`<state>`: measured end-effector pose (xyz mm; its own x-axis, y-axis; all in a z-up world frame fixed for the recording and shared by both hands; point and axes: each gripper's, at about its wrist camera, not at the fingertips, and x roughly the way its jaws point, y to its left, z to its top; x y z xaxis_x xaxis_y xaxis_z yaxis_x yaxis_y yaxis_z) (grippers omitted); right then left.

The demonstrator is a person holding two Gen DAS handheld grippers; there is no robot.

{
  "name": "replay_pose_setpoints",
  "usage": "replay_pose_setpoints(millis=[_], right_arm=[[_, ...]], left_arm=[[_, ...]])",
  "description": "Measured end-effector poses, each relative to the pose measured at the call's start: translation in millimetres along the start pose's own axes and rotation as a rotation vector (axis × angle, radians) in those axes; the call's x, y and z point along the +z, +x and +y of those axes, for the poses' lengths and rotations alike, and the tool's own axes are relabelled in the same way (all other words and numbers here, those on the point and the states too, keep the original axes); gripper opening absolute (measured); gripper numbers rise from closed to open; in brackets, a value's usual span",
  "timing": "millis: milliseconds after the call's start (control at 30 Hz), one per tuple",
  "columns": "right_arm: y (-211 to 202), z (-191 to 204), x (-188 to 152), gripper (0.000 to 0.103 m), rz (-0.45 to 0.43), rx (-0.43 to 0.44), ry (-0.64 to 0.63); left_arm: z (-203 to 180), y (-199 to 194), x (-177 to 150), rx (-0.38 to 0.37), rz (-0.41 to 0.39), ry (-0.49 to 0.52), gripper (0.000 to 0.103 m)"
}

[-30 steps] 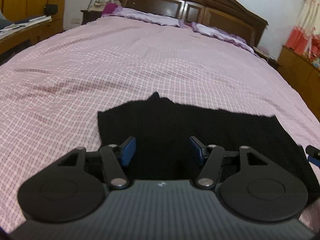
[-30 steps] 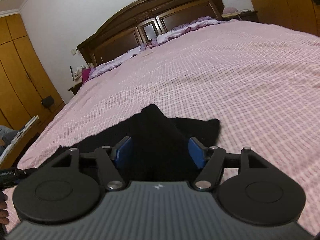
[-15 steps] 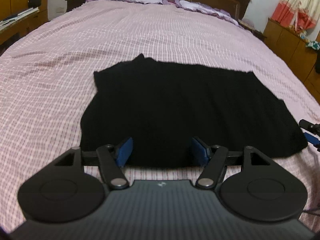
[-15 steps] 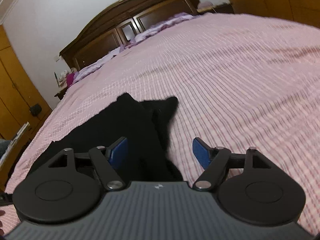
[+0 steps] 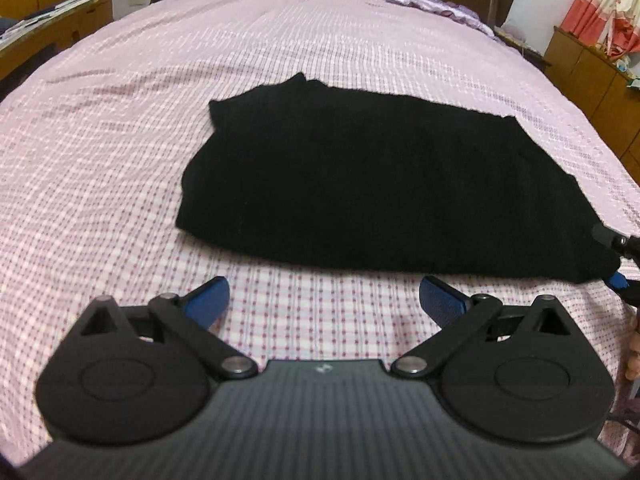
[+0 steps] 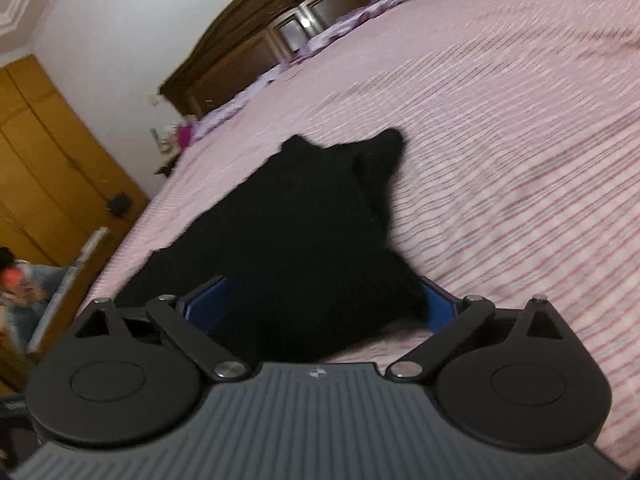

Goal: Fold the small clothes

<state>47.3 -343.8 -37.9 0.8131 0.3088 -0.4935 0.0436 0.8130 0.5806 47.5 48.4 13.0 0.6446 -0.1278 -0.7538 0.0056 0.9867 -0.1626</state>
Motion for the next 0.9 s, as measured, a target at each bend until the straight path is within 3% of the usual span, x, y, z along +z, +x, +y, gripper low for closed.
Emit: replay_pose_setpoints(millis=[400, 600, 900], right_arm=[[28.7, 4.1, 14.2, 0.101, 0.016, 0.087, 0.084], [40.8, 3.5, 21.4, 0.100, -0.003, 0.091, 0.101], [45.3, 1.8, 20.9, 0.071, -0.085, 0.013, 0.127]], left_arm=[[0.2, -2.7, -4.5, 0.009, 0.024, -0.007, 0.103], [-0.1, -2.2, -3.8, 0.024, 0.028, -0.003, 0.103], [-3.6, -1.5, -4.2, 0.028, 0.039, 0.026, 0.103]])
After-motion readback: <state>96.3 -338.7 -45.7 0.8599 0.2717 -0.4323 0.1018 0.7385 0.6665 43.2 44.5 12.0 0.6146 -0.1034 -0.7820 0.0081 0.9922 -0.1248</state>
